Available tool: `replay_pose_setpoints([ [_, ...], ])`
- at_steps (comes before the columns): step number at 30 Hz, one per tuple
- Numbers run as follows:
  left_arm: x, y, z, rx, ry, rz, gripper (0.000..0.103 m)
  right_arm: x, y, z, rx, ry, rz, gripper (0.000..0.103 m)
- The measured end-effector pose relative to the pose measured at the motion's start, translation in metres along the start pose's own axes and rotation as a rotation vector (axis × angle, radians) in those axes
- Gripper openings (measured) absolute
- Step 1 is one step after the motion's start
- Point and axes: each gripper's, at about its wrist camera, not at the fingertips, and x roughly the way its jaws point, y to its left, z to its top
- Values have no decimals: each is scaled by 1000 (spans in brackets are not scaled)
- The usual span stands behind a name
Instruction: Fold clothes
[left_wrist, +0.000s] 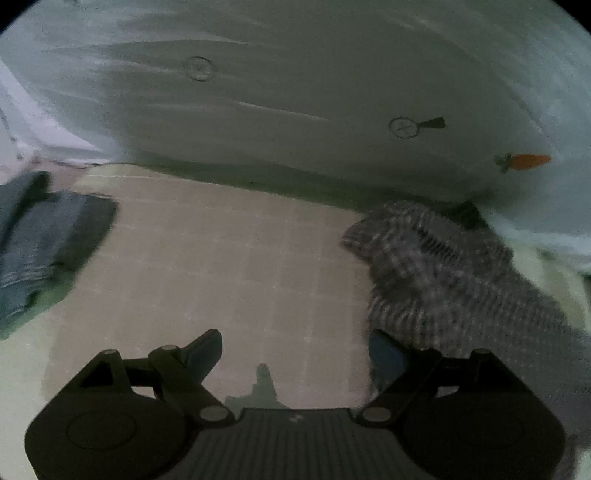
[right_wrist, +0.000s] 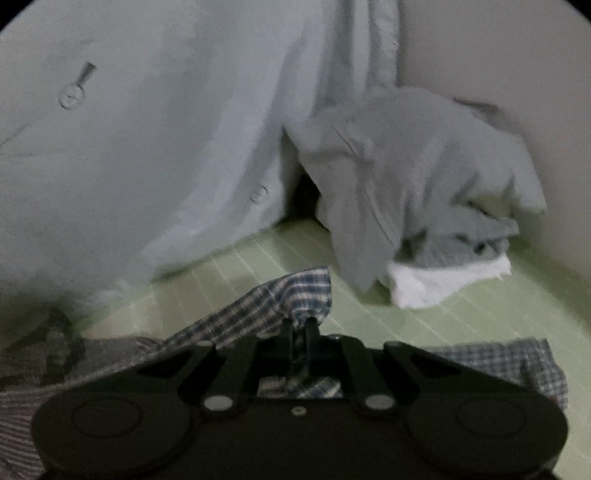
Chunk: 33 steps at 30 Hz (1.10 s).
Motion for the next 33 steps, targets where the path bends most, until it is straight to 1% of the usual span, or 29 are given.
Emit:
replay_pose_setpoints([
  [5,34,-14,30,-35,25,-109,87,8,0,-11,-30,37,-44,7],
  [8,53,-27,40,-13,32,-129,87,11,-1,-12,-18,48,-57,7],
  [10,65,-35,44,13,45,-125,83,13,-1,-13,-20,56,-66,7],
  [11,72,-39,45,21,55,-118,73,14,-1,-13,-24,60,-70,7],
  [12,78,-40,45,18,68,-119,57,15,0,-13,-31,63,-74,7],
  [13,84,-40,45,9,82,-128,49,17,0,-13,-37,66,-78,7],
  [15,94,-41,46,-16,104,-159,4,20,2,-13,-48,69,-83,7],
  [17,100,-43,46,-25,102,-176,4,22,3,-14,-60,68,-90,7],
  [21,107,-49,52,4,69,-170,3,26,4,-13,-71,70,-97,7],
  [24,116,-50,60,-4,72,-160,3,28,5,-12,-74,73,-88,7],
  [28,123,-51,67,-19,89,-144,4,28,11,-14,-114,73,-90,7],
  [31,113,-59,66,28,72,-71,24,23,16,-14,-140,64,-96,6],
  [33,102,-60,64,50,65,-37,47,16,19,-14,-168,52,-94,6],
])
